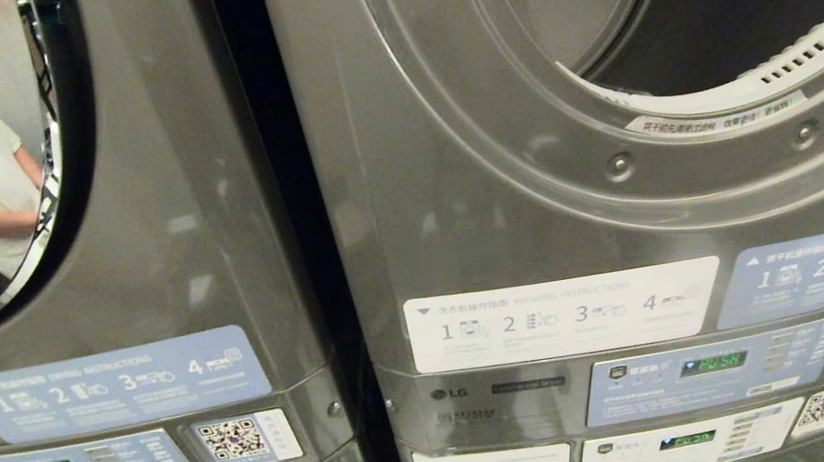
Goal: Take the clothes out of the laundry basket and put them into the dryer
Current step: Put the clothes in the dryer
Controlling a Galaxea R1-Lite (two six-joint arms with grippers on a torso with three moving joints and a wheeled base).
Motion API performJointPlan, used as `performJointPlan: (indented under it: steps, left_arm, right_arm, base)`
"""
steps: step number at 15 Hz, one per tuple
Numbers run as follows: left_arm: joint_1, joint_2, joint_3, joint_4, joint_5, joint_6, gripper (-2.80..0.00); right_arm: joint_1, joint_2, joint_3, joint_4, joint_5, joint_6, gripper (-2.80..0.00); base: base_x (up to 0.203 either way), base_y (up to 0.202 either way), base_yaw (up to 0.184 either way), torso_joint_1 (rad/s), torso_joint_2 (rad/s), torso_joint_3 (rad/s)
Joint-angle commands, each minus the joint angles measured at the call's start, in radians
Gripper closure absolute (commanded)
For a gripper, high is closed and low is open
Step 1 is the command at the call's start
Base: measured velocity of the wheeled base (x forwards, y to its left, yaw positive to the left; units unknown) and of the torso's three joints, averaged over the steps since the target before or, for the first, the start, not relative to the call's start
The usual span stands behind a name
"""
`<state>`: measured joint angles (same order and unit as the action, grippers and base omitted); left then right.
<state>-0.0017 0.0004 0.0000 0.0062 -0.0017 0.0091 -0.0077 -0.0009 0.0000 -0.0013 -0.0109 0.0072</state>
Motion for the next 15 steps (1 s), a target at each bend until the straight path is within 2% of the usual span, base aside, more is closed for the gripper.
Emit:
performJointPlan:
  steps: [1, 15]
  left_arm:
    - [0.0, 0.0, 0.0, 0.0, 0.0, 0.0, 0.0]
    - [0.0, 0.0, 0.0, 0.0, 0.0, -0.001, 0.0]
  right_arm:
    - [0.0, 0.001, 0.0, 0.0, 0.0, 0.002, 0.0]
    - [0.0, 0.001, 0.0, 0.0, 0.0, 0.002, 0.0]
  base:
    - [0.0, 0.0, 0.0, 0.076, -0.14, -0.067]
    - [0.0, 0.0, 0.0, 0.06, -0.11, -0.058]
